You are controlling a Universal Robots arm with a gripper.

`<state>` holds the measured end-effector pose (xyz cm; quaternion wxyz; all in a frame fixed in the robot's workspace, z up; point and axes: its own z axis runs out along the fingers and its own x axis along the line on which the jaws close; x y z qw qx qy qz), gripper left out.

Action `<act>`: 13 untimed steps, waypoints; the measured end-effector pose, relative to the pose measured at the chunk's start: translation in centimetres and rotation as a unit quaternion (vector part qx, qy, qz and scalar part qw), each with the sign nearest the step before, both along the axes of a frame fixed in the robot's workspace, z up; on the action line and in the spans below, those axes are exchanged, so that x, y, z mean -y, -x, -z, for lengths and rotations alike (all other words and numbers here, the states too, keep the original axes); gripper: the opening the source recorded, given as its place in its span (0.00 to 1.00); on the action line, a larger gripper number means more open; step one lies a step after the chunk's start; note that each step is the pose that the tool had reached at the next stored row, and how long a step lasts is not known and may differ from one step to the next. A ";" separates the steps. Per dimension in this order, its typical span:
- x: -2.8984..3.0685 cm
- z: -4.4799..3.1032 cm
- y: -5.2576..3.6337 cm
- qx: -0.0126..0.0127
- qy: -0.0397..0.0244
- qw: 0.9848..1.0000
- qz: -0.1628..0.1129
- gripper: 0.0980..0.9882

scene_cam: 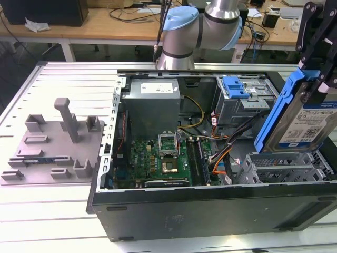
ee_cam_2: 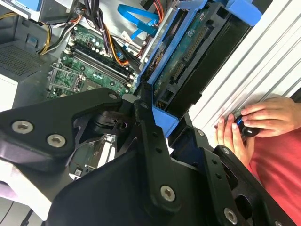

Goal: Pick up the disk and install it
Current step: 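Insert the disk into the insertion slot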

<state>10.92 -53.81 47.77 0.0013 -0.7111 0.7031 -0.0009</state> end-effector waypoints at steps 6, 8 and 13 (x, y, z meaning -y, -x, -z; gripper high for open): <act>0.00 0.34 0.00 0.000 0.000 1.000 -0.001 0.30; 0.00 0.42 0.00 0.000 0.000 1.000 -0.001 0.30; 0.00 0.60 0.00 0.000 0.000 1.000 -0.002 0.30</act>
